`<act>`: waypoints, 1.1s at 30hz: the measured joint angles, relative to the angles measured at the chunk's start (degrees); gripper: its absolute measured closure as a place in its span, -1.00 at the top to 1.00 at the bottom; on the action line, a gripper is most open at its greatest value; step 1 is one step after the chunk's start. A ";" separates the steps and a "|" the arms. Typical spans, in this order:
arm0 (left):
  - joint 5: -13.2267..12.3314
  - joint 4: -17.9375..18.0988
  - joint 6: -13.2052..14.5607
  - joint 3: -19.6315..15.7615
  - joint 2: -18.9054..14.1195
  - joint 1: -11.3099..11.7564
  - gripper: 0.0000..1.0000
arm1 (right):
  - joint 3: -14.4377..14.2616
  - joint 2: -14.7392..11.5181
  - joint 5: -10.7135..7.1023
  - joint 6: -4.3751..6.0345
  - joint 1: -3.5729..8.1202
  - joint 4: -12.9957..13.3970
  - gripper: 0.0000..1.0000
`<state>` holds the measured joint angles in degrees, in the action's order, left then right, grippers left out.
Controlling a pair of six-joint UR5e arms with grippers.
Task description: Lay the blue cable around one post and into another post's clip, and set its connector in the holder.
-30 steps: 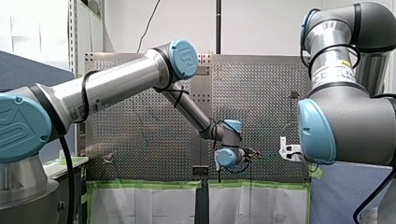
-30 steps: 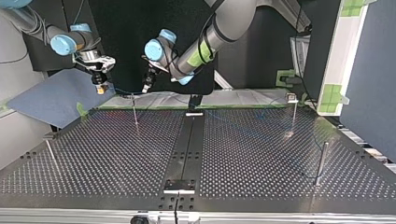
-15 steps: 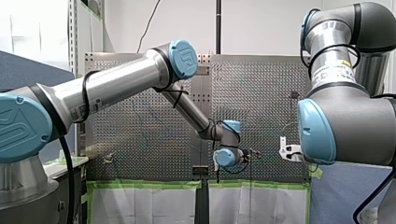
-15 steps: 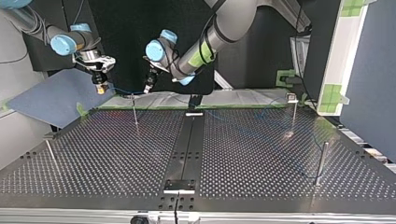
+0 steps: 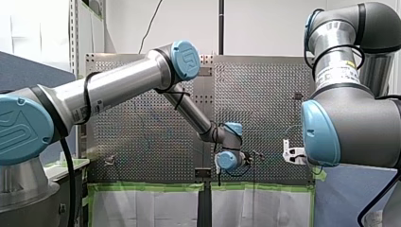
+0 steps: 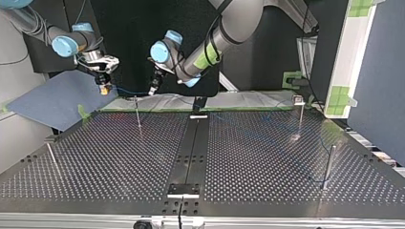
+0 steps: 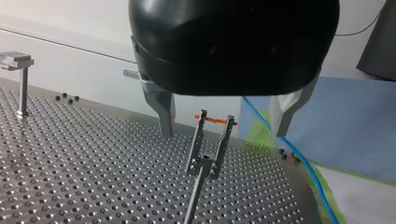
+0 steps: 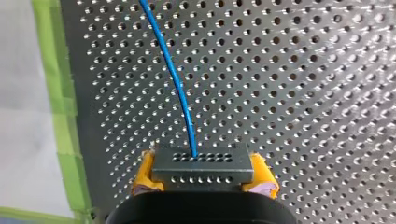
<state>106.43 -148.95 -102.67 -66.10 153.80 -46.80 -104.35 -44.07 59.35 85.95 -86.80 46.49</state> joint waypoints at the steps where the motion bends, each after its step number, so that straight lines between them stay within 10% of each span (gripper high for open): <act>1: 0.00 -0.02 0.01 -0.08 0.00 0.00 1.00 | -0.03 -0.01 0.09 -0.46 -0.02 -0.47 -1.00; 16: 2.57 -4.39 0.24 -2.00 -0.06 0.32 1.00 | -2.98 -1.71 -0.79 -7.57 0.84 -5.55 -1.00; 33: -0.12 -1.71 -0.94 -5.74 0.02 2.49 1.00 | -5.04 -6.53 -1.33 -7.12 1.28 -5.15 -1.00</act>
<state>106.31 -150.66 -103.61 -71.84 153.82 -44.31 -109.40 -50.60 58.02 78.83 -85.52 41.34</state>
